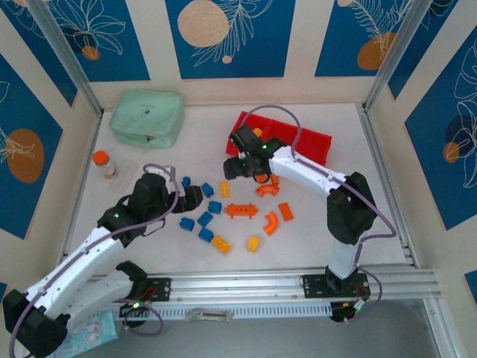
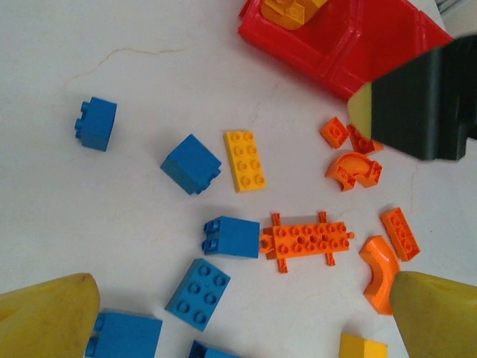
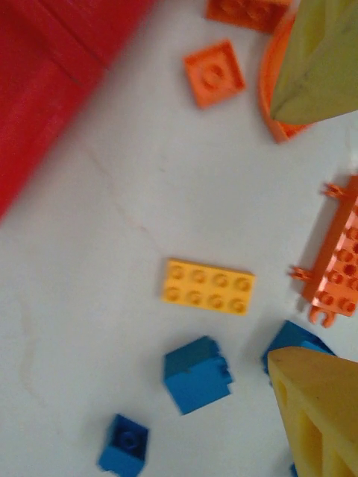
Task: Sort the legos into containers by color
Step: Place the lego in the container, then pick up the lego from the center of the table.
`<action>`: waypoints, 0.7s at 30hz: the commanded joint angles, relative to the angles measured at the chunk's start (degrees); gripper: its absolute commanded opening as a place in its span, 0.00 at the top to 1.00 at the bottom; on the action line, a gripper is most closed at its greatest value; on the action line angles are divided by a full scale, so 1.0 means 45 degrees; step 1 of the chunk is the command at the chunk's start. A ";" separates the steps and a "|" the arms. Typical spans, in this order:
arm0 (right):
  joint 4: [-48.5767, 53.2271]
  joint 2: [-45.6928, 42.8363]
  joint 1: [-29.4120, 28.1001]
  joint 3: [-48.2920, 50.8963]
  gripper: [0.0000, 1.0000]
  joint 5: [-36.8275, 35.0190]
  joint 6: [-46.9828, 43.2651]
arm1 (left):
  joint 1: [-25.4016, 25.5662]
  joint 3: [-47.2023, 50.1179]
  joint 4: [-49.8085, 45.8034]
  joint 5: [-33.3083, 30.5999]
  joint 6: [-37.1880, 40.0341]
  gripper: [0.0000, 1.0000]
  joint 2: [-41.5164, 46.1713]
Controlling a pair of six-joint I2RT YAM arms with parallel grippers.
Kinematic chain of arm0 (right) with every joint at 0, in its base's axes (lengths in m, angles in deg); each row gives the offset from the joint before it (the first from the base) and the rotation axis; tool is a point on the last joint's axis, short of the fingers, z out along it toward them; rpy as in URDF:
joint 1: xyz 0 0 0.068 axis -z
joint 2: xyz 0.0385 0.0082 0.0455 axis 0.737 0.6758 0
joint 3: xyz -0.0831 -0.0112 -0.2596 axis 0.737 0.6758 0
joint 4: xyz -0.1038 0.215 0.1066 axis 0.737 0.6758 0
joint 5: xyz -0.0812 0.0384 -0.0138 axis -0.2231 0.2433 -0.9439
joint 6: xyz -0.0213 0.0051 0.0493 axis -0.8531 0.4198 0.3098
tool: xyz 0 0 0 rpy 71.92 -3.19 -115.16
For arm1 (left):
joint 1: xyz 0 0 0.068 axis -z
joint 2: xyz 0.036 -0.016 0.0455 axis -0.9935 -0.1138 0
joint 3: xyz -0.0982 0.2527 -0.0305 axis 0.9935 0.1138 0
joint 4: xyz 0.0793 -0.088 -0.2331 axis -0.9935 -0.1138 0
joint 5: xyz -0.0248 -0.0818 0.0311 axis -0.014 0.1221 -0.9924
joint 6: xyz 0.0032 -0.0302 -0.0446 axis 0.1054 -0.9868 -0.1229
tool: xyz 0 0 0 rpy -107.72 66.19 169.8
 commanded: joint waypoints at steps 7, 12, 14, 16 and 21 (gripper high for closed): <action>-0.1185 0.0467 -0.1307 0.1348 0.21 0.0499 0.1753 | -0.0159 0.1098 -0.0982 -0.0144 -0.0161 0.01 0.1530; -0.1584 0.1167 -0.1457 0.1281 0.22 0.0471 0.2066 | -0.0159 0.1219 -0.1069 -0.0206 -0.0256 0.01 0.1812; -0.1711 0.1524 -0.1455 0.1114 0.24 0.0318 0.2085 | -0.0162 0.1325 -0.0958 -0.0204 -0.0260 0.01 0.1851; -0.1677 0.1973 -0.1476 0.0758 0.26 0.0130 0.2139 | -0.0162 0.1477 -0.0854 -0.0245 -0.0317 0.01 0.1866; -0.1454 0.2931 -0.1549 -0.0058 0.31 -0.0299 0.2287 | -0.0162 0.1656 -0.0751 -0.0377 -0.0423 0.01 0.1910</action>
